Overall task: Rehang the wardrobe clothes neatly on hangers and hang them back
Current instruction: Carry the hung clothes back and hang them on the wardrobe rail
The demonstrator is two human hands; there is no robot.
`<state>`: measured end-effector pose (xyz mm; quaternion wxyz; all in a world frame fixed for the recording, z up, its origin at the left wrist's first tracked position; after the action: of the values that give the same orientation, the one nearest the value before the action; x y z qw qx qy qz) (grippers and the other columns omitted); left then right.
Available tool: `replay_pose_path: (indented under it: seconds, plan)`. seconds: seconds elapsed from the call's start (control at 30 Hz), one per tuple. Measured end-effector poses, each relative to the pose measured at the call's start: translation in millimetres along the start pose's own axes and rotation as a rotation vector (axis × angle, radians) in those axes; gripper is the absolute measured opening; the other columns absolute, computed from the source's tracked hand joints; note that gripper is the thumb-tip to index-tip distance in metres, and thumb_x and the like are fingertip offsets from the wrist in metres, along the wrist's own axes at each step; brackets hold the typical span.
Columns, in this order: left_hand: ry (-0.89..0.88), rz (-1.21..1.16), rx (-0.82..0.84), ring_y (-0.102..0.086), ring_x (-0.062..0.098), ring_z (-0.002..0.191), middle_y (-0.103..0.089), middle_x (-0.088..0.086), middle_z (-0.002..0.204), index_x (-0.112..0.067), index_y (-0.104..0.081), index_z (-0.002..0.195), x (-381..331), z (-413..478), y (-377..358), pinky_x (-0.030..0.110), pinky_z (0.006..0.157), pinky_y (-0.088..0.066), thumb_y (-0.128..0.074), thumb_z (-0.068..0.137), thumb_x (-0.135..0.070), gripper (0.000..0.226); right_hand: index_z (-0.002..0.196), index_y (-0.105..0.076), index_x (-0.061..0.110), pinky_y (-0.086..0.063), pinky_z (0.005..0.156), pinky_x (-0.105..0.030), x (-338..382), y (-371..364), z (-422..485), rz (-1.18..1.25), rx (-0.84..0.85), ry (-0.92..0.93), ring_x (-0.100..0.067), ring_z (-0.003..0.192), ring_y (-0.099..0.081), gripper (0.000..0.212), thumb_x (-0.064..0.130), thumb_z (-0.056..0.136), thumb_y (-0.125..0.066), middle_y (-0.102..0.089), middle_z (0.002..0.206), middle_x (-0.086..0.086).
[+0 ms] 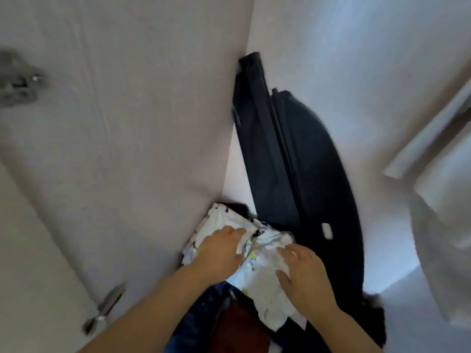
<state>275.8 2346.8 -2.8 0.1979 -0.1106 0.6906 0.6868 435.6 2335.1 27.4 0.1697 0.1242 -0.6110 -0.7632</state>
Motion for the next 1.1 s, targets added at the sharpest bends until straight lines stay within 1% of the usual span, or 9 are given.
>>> replay_pose_path:
  seconds: [0.03, 0.1, 0.17, 0.33, 0.53, 0.67, 0.83, 1.0, 1.1]
  plan:
    - [0.077, -0.008, 0.044, -0.037, 0.023, 0.127, -0.035, 0.004, 0.142, -0.023, -0.024, 0.144, 21, -20, -16, 0.036, 0.104, -0.032, -0.047, 0.093, -0.033, 0.057, 0.108, -0.067, 0.018, -0.052, 0.083, -0.033, 13, -20, -3, 0.016, 0.083, 0.032, -0.021, 0.098, -0.063, 0.054, 0.030, 0.059, -0.085, -0.066, 0.107, -0.002]
    - [0.251, -0.036, 0.102, -0.037, 0.024, 0.127, -0.036, 0.004, 0.142, -0.024, -0.027, 0.142, 57, -64, -42, 0.039, 0.104, -0.033, -0.049, 0.091, -0.032, 0.057, 0.133, -0.046, 0.026, -0.033, 0.103, -0.029, 40, -60, -11, 0.073, 0.203, 0.155, -0.016, 0.124, -0.042, 0.050, 0.038, 0.086, -0.058, -0.047, 0.134, 0.004]
    - [0.442, -0.060, 0.119, -0.041, 0.025, 0.124, -0.039, 0.003, 0.140, -0.027, -0.032, 0.139, 85, -115, -60, 0.039, 0.102, -0.036, -0.049, 0.088, -0.030, 0.054, 0.139, -0.036, 0.030, -0.026, 0.106, -0.026, 66, -91, -23, 0.145, 0.268, 0.267, -0.013, 0.129, -0.034, 0.049, 0.040, 0.092, -0.045, -0.039, 0.139, 0.009]
    - [0.875, -0.079, 0.091, -0.038, 0.023, 0.127, -0.037, 0.000, 0.140, -0.030, -0.026, 0.141, 117, -256, -92, 0.035, 0.102, -0.031, -0.050, 0.089, -0.033, 0.057, 0.137, -0.039, 0.030, -0.030, 0.102, -0.026, 137, -134, -64, 0.201, 0.419, 0.565, -0.012, 0.125, -0.039, 0.050, 0.041, 0.090, -0.050, -0.041, 0.136, 0.010]
    - [1.298, -0.124, -0.069, -0.040, 0.022, 0.126, -0.039, -0.001, 0.139, -0.029, -0.025, 0.142, 99, -417, -106, 0.036, 0.101, -0.033, -0.051, 0.090, -0.035, 0.059, 0.123, -0.052, 0.025, -0.038, 0.095, -0.030, 240, -152, -143, 0.179, 0.557, 0.977, -0.020, 0.115, -0.048, 0.040, 0.032, 0.084, -0.056, -0.052, 0.122, 0.005]
    - [1.536, -0.162, -0.175, -0.039, 0.022, 0.127, -0.038, -0.001, 0.140, -0.028, -0.026, 0.142, 71, -519, -113, 0.036, 0.100, -0.034, -0.050, 0.090, -0.035, 0.058, 0.131, -0.042, 0.030, -0.033, 0.098, -0.028, 314, -143, -221, 0.104, 0.602, 1.290, -0.017, 0.120, -0.044, 0.044, 0.034, 0.088, -0.049, -0.046, 0.128, 0.007]
    - [1.775, -0.221, -0.341, -0.041, 0.023, 0.125, -0.041, -0.001, 0.138, -0.027, -0.026, 0.141, 38, -633, -120, 0.036, 0.099, -0.036, -0.051, 0.091, -0.034, 0.057, 0.128, -0.045, 0.027, -0.034, 0.095, -0.028, 405, -116, -320, 0.101, 0.618, 1.583, -0.019, 0.117, -0.043, 0.039, 0.026, 0.089, -0.048, -0.046, 0.128, 0.006]
    - [1.938, -0.276, -0.447, -0.042, 0.023, 0.124, -0.040, -0.001, 0.140, -0.026, -0.024, 0.143, 26, -746, -126, 0.036, 0.098, -0.037, -0.051, 0.091, -0.034, 0.058, 0.128, -0.044, 0.028, -0.034, 0.096, -0.027, 491, -90, -417, 0.114, 0.567, 1.780, -0.017, 0.118, -0.042, 0.037, 0.026, 0.090, -0.044, -0.045, 0.128, 0.007]
    - [2.004, -0.310, -0.501, -0.041, 0.023, 0.125, -0.039, -0.001, 0.140, -0.026, -0.024, 0.143, 26, -817, -125, 0.036, 0.100, -0.037, -0.050, 0.092, -0.034, 0.058, 0.129, -0.043, 0.026, -0.035, 0.097, -0.029, 543, -78, -473, 0.088, 0.554, 1.848, -0.019, 0.116, -0.043, 0.038, 0.023, 0.091, -0.042, -0.046, 0.129, 0.005]
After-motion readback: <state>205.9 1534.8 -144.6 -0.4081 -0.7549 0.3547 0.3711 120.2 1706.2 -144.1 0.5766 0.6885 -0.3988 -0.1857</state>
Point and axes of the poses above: each hand's wrist, its own z-axis towards the middle knuckle, its own y-axis out of the back of the hand, x = y × z, the point moved 7 cm from there along z, towards the middle knuckle
